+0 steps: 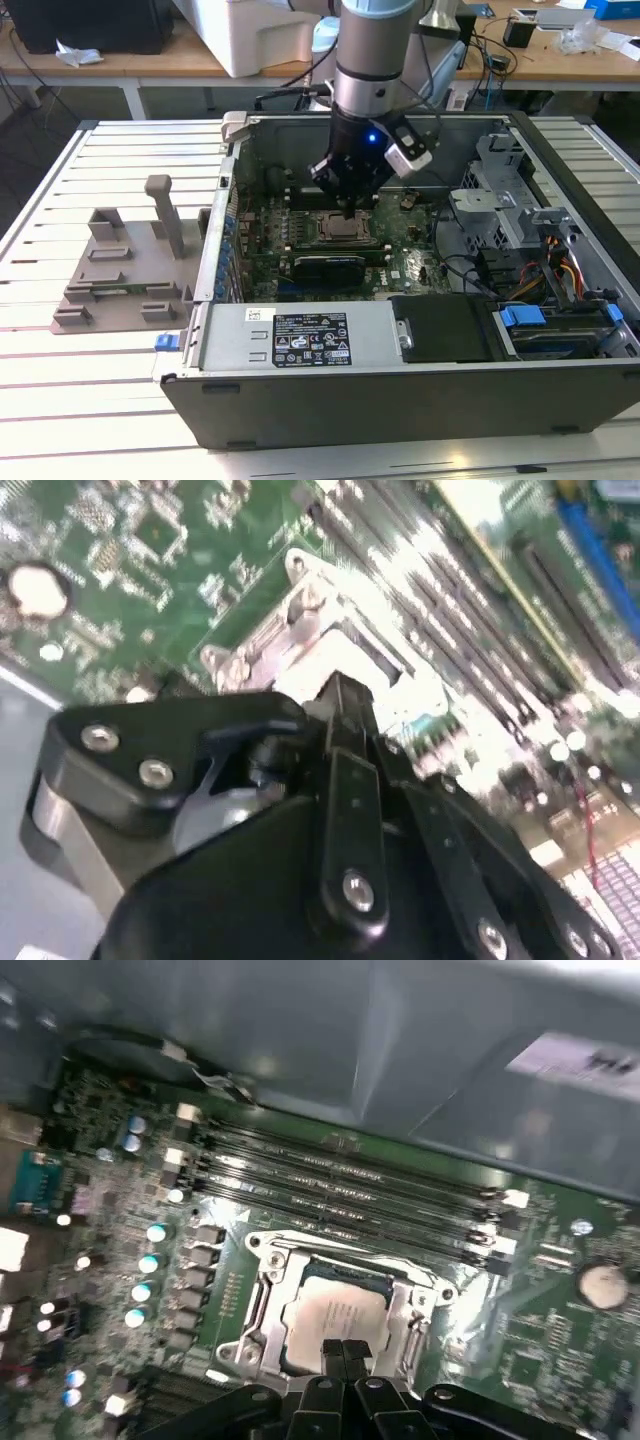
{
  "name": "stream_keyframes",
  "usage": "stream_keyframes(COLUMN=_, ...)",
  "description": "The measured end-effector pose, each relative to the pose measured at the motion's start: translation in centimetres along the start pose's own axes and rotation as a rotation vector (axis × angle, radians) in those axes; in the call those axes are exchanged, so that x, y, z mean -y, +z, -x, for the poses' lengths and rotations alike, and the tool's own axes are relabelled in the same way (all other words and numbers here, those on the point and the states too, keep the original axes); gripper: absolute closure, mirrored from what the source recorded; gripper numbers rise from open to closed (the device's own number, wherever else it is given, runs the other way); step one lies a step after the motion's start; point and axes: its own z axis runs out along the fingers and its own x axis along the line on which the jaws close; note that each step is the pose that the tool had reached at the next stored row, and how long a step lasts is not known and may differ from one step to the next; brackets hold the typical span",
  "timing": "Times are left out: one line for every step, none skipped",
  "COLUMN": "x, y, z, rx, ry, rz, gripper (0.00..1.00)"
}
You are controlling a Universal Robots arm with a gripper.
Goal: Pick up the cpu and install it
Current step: 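Install the second cpu locking lever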
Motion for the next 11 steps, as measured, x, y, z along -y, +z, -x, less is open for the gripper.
stream_keyframes(x=-0.04, y=-0.86, z=-0.03, rx=0.0001, ry=0.0, rz=-0.0002, gripper=0.89)
stream_keyframes(x=-0.09, y=-1.8, z=-0.06, rx=0.0003, ry=0.0, rz=-0.0008, gripper=0.89)
stream_keyframes(x=-0.14, y=-2.46, z=-0.08, rx=0.0001, ry=0.0, rz=-0.0019, gripper=0.89)
stream_keyframes(x=-0.16, y=-2.66, z=-0.08, rx=0.0001, ry=0.0, rz=-0.0021, gripper=0.89)
stream_keyframes(x=-0.15, y=-2.74, z=-0.08, rx=0.0001, ry=0.0, rz=-0.0022, gripper=0.89)
stream_keyframes(x=-0.16, y=-2.75, z=-0.08, rx=0.0003, ry=0.0, rz=-0.0019, gripper=0.89)
stream_keyframes(x=-0.16, y=-2.76, z=-0.08, rx=0.0002, ry=0.0, rz=-0.0021, gripper=0.89)
stream_keyframes(x=-0.16, y=-2.77, z=-0.08, rx=0.0002, ry=0.0, rz=-0.0021, gripper=0.89)
stream_keyframes(x=-0.16, y=-2.78, z=-0.08, rx=0.0002, ry=0.0, rz=-0.0021, gripper=0.89)
stream_keyframes(x=-0.16, y=-2.78, z=-0.08, rx=0.0001, ry=0.0, rz=-0.0021, gripper=0.89)
stream_keyframes(x=-0.16, y=-2.79, z=-0.08, rx=0.0002, ry=0.0, rz=-0.0021, gripper=0.89)
